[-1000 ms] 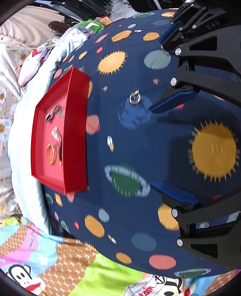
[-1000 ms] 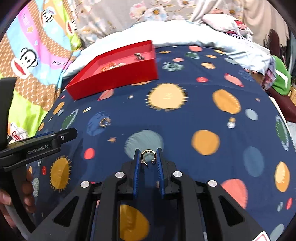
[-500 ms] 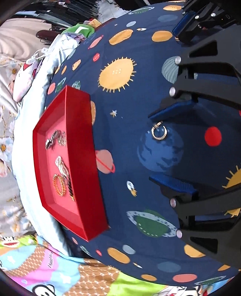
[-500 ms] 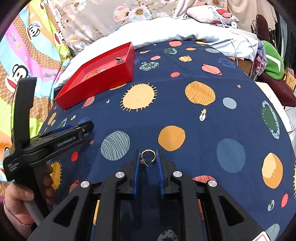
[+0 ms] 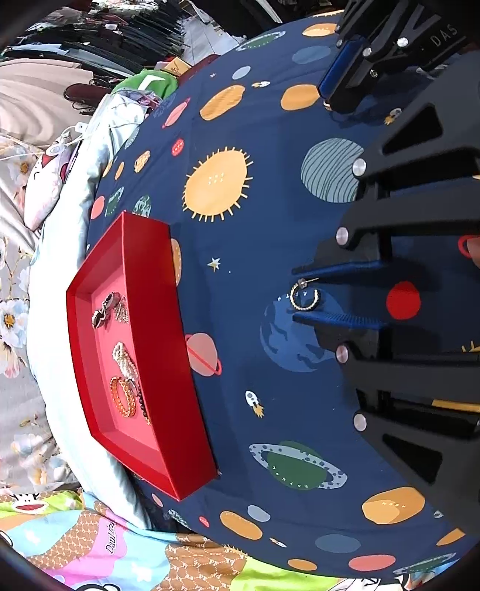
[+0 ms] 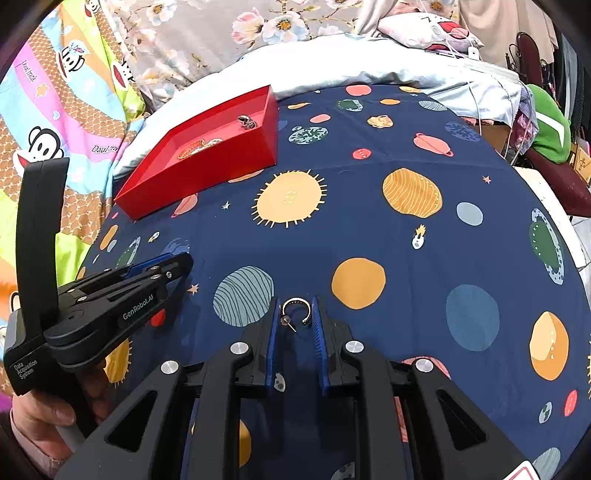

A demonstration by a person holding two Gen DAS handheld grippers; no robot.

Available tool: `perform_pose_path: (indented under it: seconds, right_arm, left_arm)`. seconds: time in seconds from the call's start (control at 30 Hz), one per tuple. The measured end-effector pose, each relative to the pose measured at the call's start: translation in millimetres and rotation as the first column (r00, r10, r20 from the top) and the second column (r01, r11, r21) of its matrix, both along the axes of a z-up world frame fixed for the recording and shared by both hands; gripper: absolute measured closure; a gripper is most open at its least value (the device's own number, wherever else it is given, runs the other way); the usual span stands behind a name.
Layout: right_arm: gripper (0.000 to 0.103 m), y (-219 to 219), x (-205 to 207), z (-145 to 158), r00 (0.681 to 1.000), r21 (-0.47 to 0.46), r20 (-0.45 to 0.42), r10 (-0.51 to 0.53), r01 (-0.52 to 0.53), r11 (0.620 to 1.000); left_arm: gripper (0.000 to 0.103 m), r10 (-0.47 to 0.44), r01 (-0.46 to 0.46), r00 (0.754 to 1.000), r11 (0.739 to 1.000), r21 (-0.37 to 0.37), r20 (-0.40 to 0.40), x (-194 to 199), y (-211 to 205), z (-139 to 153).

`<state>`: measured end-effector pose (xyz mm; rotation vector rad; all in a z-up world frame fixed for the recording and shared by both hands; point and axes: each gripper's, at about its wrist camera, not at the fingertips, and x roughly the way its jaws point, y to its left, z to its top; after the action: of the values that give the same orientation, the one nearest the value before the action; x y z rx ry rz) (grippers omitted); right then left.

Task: Organize jewelry
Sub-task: 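Carry both hoop earrings over the red tray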

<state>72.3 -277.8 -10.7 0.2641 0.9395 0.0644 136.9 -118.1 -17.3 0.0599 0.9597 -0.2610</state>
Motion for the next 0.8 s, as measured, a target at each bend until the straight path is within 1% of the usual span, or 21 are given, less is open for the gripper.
perform_pose_path:
  seconds: [0.17, 0.57, 0.8]
  right_arm:
    - [0.087, 1, -1, 2, 1.000, 0.003, 0.005, 0.001, -0.001, 1.000]
    - [0.087, 10, 2, 26, 0.998, -0.006, 0.056, 0.033, -0.032, 0.999]
    - [0.087, 31, 20, 42, 0.993, -0.020, 0.090, 0.079, -0.077, 0.997]
  left_arm:
    - [0.086, 0.005, -0.006, 1.000, 0.999, -0.042, -0.022, -1, 5, 3]
    - [0.086, 0.039, -0.037, 0.999, 0.998, -0.052, 0.030, -7, 28, 40]
    - [0.085, 0.062, -0.059, 0.997, 0.996, -0.062, 0.056, -1, 46, 55]
